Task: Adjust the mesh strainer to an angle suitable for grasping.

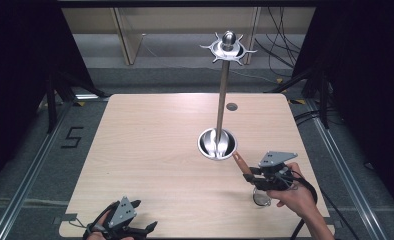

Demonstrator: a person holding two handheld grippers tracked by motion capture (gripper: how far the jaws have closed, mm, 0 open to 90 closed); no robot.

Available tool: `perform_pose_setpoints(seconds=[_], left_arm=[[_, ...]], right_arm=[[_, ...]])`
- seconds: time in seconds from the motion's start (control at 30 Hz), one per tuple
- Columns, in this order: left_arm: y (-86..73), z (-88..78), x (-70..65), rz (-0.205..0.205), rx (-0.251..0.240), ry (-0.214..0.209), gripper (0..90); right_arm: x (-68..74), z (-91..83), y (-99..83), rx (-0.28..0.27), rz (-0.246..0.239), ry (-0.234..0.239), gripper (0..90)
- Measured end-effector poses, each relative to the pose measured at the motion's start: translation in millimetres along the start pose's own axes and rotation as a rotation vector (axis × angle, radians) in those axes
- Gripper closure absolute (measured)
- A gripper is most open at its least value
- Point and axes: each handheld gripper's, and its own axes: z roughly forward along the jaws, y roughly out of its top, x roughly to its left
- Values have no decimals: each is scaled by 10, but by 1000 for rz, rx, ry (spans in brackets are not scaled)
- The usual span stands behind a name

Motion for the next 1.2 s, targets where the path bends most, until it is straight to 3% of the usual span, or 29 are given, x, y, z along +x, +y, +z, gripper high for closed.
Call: perform_pose_setpoints(seconds=[0.2,0.23,0.27,0.37,0.47,0.53,0.57,0.73,0.8,0.83,0.87,0.97,1.0,1.1,1.13,1.2], left_arm=[[0,-3,12,1,22,2,149],[1,3,0,-13,10,-7,149],[-1,2,-1,-7,6,0,149],[2,1,14,14,15,6,149],[0,0,13,10,16,8,149],[1,0,13,13,15,8,149],[0,3,12,14,13,9,149],[-2,3,16,14,11,12,149],[-1,1,23,23,12,9,149],[2,0,45,45,17,17,149],[2,-14,31,21,30,0,149],[-3,-2,20,-5,21,4,149],[7,-5,51,46,19,10,149],[6,-1,56,57,16,17,149],[-2,2,22,-1,8,9,149],[-3,3,22,-7,8,8,149]], right_arm=[[-64,-110,10,-75,30,18,693],[-58,-142,14,-94,57,37,693],[-58,-142,14,-94,57,37,693],[-96,-180,32,-167,65,22,693],[-93,-191,44,-181,79,21,693],[-113,-205,61,-194,64,22,693],[-97,-213,67,-197,84,27,693],[-104,-232,130,-222,69,24,693],[-93,-239,146,-225,79,22,693],[-114,-240,166,-235,58,12,693],[-95,-243,212,-248,69,10,693],[-91,-251,254,-255,64,18,693],[-95,-268,319,-265,58,12,693],[-93,-285,381,-272,63,16,693],[-110,-284,444,-302,50,6,694],[-123,-298,498,-313,56,4,694]])
